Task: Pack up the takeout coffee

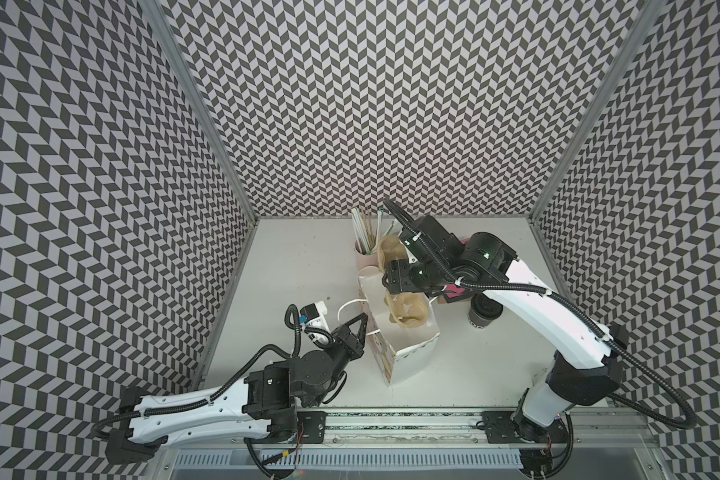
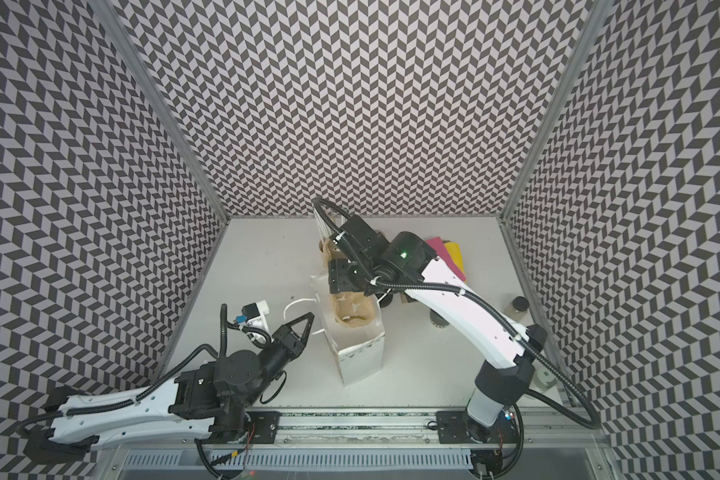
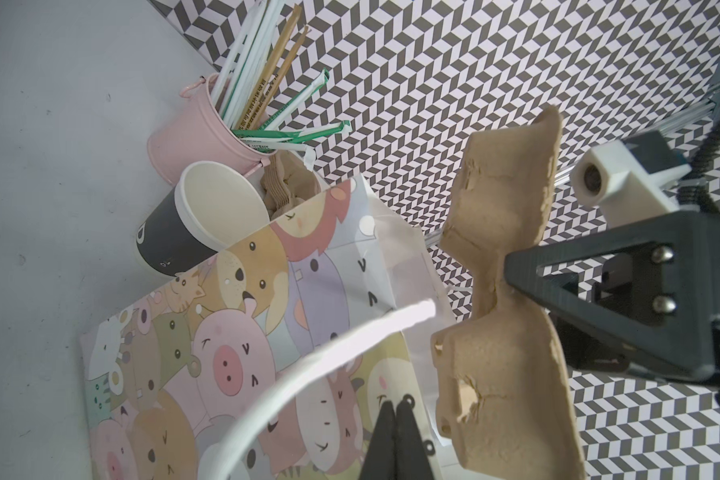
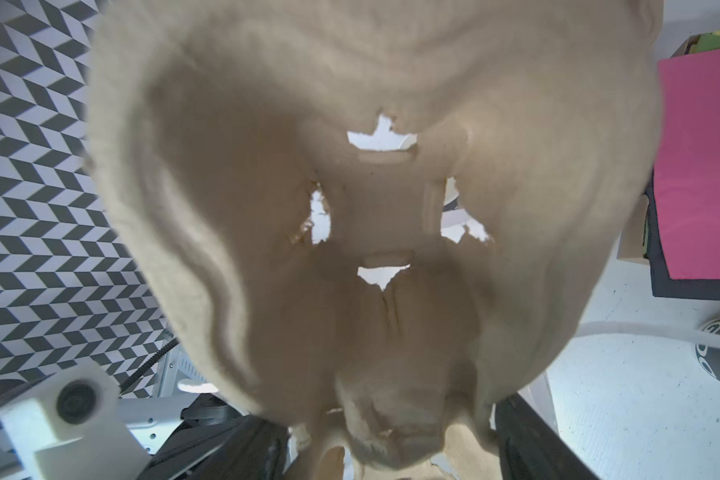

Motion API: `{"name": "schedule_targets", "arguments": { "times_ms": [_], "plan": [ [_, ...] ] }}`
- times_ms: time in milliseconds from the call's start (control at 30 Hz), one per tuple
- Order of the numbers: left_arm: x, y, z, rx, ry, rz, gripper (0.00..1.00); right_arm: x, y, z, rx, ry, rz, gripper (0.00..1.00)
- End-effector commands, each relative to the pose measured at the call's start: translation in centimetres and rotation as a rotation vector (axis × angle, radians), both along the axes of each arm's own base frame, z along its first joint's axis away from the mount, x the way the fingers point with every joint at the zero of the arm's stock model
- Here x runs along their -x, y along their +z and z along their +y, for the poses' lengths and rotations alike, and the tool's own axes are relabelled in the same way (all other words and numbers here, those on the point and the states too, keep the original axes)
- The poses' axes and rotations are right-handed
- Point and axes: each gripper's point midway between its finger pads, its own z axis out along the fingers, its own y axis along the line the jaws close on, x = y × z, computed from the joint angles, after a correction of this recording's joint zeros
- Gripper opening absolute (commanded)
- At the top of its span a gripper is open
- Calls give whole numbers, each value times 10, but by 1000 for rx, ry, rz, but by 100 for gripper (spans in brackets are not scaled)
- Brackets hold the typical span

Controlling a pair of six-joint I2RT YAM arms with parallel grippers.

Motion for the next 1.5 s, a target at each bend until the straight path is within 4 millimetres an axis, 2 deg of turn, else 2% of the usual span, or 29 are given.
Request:
{"name": "schedule_targets", "arguments": {
  "times_ms": [0,233,400,733,1000,1167,1467],
  "plan": [
    [-5,10,5,38,63,-19,0,5,1,-2,7,11,-2,74],
    [-5,13,2,13,45,-47,0,16,-19,0,88,67,-1,74],
    [-4,12,2,-13,36,-52,0,22,-15,2,103,99,-33,74],
    [-3,19,6,-59,35,-75,0,38,-36,0,162,150,-8,73],
    [-4,25,6,-89,35,-97,0,46,-38,0,173,170,-14,72],
    [-4,29,6,-107,37,-108,0,50,-39,-7,184,168,-21,72],
    [-5,29,5,-123,39,-106,0,51,-58,-11,236,170,3,72]
  ]
}}
